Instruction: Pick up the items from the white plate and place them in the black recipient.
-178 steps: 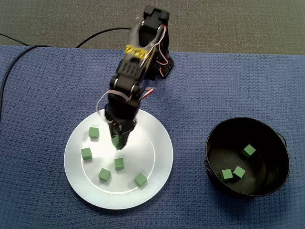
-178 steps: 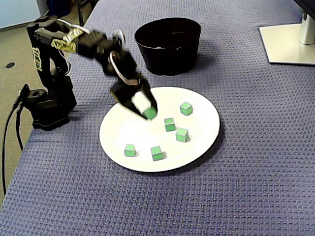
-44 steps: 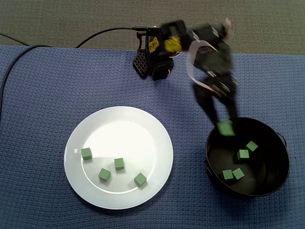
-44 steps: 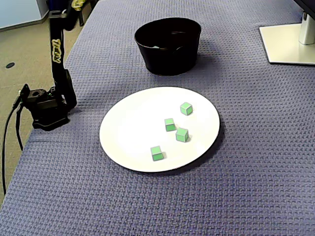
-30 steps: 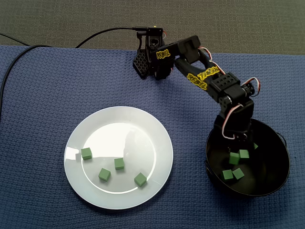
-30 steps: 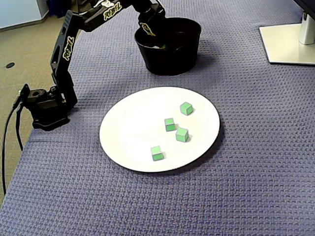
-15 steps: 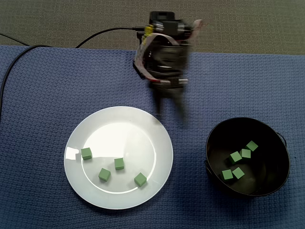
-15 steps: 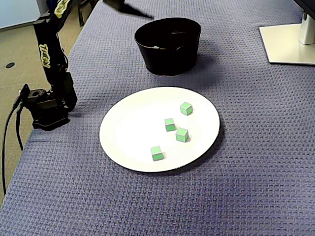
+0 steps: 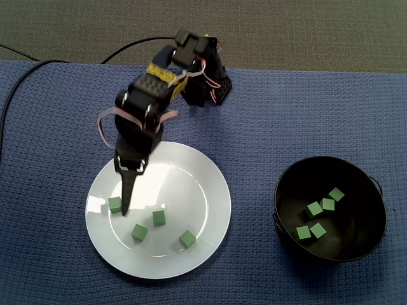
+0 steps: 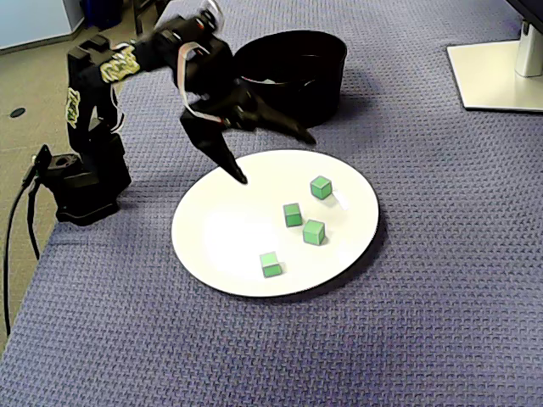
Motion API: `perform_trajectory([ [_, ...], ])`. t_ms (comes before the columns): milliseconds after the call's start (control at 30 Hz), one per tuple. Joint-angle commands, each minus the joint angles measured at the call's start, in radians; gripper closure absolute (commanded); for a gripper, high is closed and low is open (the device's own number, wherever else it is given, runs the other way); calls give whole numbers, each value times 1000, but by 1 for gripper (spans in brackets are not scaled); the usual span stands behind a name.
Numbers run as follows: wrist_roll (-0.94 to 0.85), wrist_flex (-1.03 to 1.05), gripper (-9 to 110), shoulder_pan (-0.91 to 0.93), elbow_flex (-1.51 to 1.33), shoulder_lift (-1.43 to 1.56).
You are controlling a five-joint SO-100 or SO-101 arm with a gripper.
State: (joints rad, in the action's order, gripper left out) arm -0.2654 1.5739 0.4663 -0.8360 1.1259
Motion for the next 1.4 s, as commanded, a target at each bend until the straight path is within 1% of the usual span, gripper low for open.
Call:
perform_trajectory([
  [0, -54, 77, 51, -26, 103, -81],
  [200, -186, 92, 55, -67, 117, -192],
  [400, -230, 29, 59, -81, 135, -272],
  [533, -252, 34, 61, -91, 179, -325],
  [700, -253, 29, 64, -89, 236, -385],
  [1267, -233, 57, 85, -138, 341, -474],
  [1367, -232, 60, 86, -138, 342, -476],
])
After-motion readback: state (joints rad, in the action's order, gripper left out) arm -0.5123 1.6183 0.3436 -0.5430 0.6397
